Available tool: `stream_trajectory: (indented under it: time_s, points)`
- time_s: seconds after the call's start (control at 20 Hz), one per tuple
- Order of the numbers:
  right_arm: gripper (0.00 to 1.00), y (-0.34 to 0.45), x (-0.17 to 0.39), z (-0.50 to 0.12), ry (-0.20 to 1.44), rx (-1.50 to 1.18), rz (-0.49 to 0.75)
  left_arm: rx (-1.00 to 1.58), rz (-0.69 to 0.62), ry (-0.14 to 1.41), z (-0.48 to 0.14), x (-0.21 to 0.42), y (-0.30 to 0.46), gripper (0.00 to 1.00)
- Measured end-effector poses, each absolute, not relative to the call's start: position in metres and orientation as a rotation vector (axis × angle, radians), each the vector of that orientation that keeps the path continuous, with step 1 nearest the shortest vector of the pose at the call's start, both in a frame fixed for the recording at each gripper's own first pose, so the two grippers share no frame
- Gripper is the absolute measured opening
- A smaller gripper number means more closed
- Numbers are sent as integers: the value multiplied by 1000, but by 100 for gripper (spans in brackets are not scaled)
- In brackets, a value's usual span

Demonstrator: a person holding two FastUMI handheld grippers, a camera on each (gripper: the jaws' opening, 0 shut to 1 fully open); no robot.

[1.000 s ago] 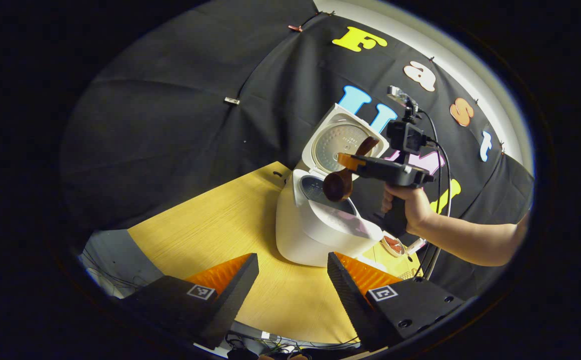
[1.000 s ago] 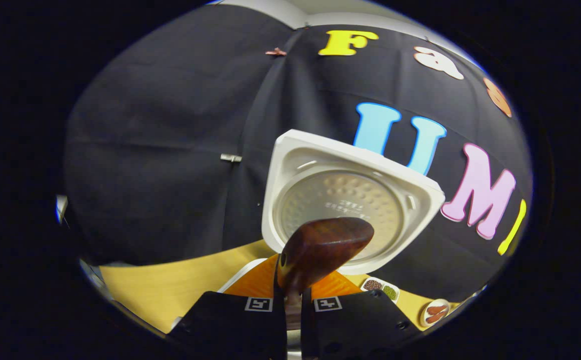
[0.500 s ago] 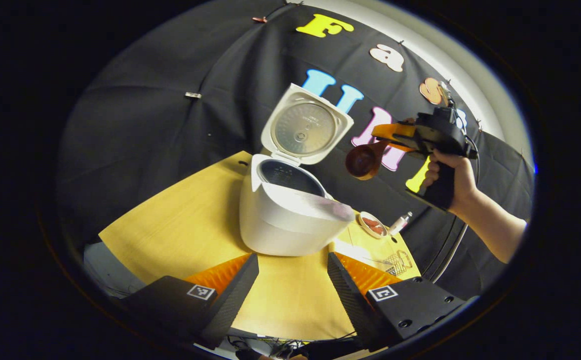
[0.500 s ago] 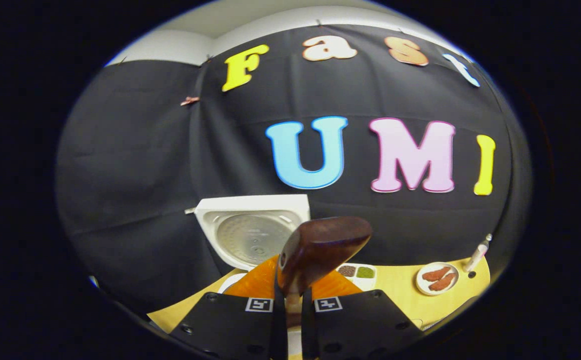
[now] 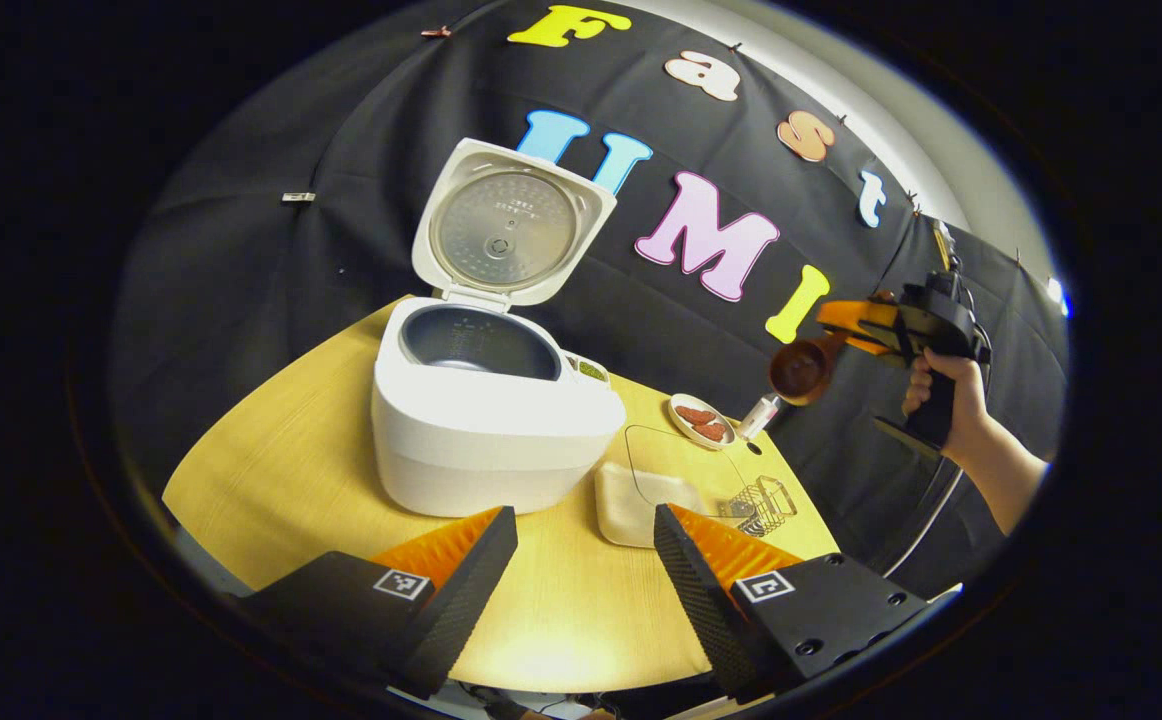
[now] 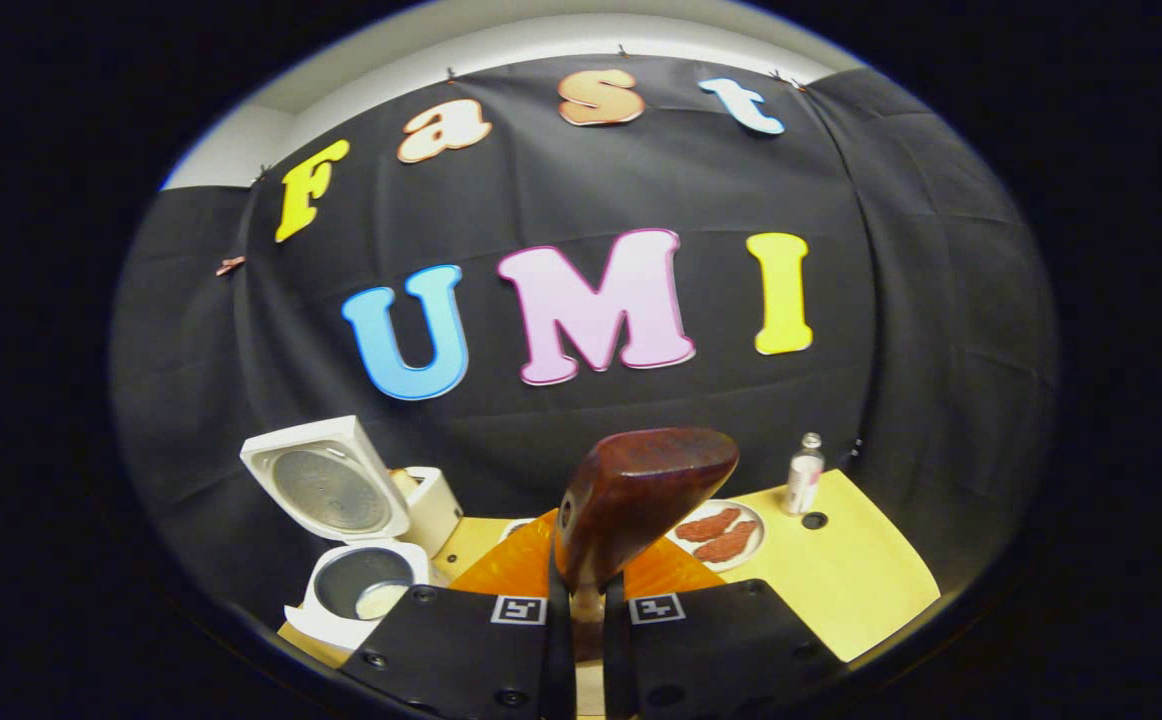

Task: Close the left gripper, press the button to open the rice cooker; take a wooden spoon from the chopstick holder with the right hand, scoop a spoonful of rice and pour it into the rice cooker, then put the wooden spoon back into the chopstick holder.

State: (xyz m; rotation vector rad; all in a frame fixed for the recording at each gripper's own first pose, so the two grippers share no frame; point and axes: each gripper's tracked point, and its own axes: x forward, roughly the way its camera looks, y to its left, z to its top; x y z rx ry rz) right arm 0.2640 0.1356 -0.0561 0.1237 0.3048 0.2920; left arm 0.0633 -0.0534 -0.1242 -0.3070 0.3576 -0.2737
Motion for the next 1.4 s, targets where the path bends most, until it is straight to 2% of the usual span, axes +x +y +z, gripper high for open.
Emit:
stream_trajectory:
  time_s: [0.25,0.55,1.0,1.4]
  points:
    - [15,47,287,-93,365,172,193,-268,-217,319,-104,89,-87,95]
    - [15,-5,293,-161,491,241,147,-216,-147,330,-102,107,-112,95]
    - [15,-15,274,-264,677,302,124,-305,13,334,-105,100,-115,95]
    - [17,-19,274,-310,718,332,50,-352,71,360,-105,80,-88,96]
